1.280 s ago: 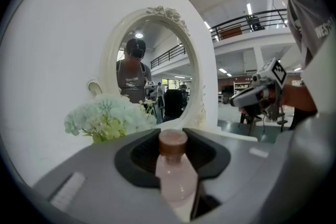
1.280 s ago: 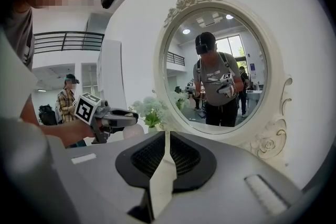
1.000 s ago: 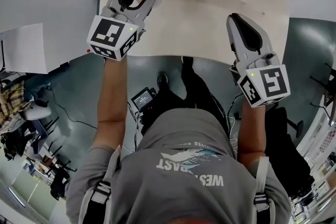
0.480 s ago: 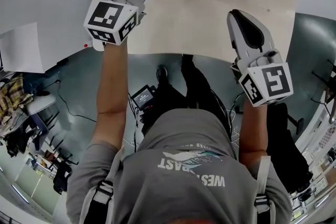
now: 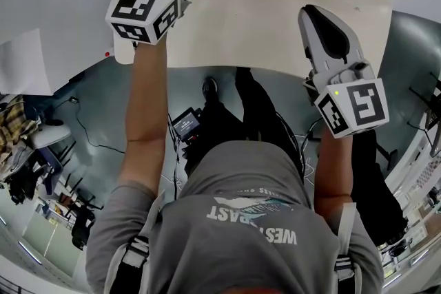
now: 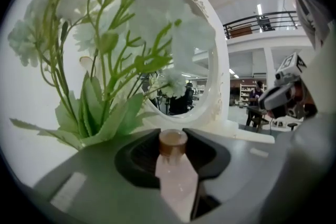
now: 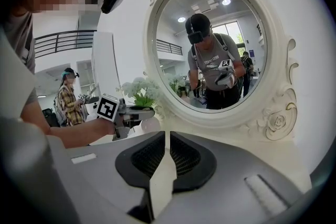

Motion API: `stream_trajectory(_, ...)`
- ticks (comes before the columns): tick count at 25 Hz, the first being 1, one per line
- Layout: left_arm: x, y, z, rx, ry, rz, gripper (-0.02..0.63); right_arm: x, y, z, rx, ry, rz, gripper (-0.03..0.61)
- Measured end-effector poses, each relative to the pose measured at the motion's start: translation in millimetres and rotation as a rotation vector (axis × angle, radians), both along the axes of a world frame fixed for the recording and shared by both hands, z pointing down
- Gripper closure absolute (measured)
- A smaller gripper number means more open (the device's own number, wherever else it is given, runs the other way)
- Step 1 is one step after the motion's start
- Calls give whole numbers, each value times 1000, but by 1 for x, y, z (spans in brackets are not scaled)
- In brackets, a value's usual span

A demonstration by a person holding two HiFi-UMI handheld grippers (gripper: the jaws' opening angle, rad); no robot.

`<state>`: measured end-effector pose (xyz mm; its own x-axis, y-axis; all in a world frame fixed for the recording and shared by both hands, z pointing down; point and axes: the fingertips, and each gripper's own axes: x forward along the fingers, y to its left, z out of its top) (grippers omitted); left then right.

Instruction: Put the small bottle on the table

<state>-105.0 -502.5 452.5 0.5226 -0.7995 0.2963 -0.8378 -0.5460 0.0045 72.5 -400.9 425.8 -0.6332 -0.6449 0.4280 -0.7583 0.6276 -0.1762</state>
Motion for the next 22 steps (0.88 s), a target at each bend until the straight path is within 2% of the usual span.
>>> stream_trajectory(22, 1, -25, 31, 3, 23, -40, 486, -1, -7, 24, -31, -1, -15, 547)
